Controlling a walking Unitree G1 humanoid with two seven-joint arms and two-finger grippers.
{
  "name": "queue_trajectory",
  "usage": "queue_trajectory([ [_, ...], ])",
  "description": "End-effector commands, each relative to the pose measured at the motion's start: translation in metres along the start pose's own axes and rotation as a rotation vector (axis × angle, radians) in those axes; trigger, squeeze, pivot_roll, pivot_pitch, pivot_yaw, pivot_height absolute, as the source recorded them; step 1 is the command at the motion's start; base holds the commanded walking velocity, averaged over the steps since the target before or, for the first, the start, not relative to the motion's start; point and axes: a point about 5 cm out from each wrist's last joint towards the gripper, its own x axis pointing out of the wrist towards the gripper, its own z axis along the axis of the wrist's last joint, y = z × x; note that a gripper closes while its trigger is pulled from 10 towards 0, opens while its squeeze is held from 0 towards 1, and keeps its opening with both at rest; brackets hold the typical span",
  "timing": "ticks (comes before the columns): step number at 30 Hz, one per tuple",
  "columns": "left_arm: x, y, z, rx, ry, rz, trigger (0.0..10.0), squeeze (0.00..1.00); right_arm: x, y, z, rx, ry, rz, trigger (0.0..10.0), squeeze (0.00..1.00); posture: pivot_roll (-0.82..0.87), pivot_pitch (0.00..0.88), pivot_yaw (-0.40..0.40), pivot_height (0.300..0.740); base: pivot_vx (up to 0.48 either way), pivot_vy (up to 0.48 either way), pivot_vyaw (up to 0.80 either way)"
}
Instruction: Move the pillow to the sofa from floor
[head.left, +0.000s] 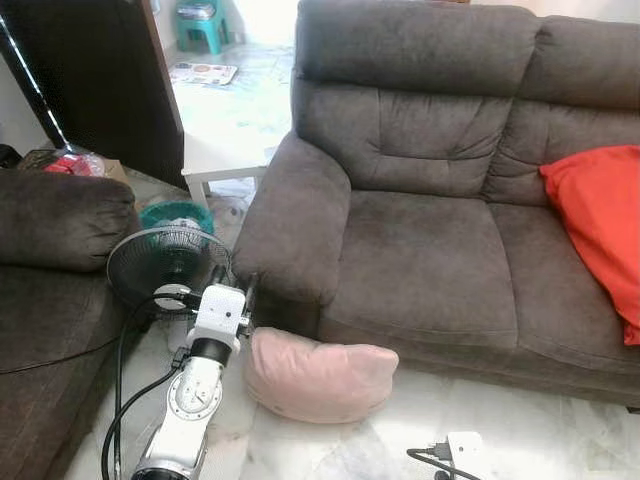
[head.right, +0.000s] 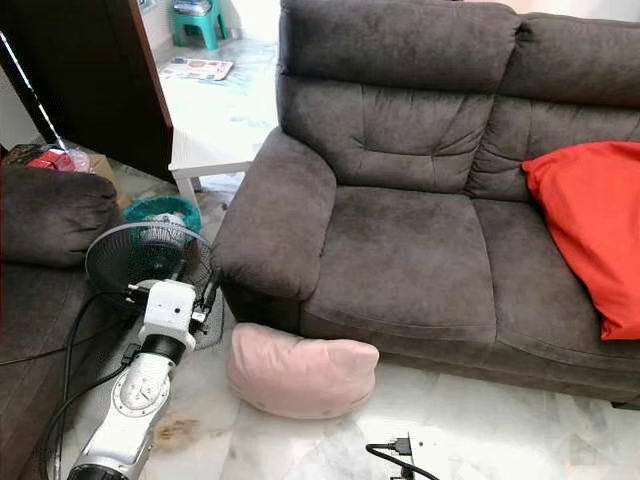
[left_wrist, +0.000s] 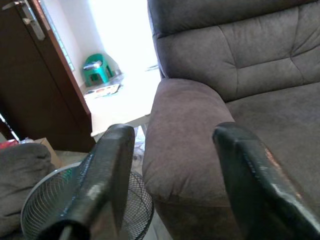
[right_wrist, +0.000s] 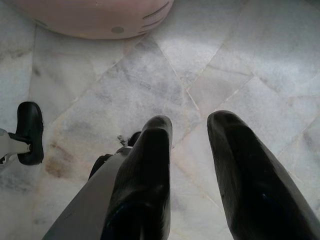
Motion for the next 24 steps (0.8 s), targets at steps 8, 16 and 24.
queue_trajectory([
  [8,-0.001,0.002,0.001,-0.019,0.017,0.001,10.0,1.00,0.000,-0.001,0.000,-0.003,0.000,-0.003,10.0,0.00,0.18,0.026,-0.052,0.740,0.000,0.000,0.00],
  [16,0.000,0.009,-0.003,-0.086,0.054,0.056,10.0,0.00,0.000,0.000,0.000,-0.014,0.004,0.006,10.0,0.00,0.18,0.016,-0.051,0.740,0.000,0.000,0.00],
  [24,0.001,0.014,-0.005,-0.085,0.068,0.073,10.0,0.00,0.000,0.000,0.000,-0.013,0.003,0.010,10.0,0.00,0.19,0.025,-0.054,0.740,0.245,0.000,0.47],
])
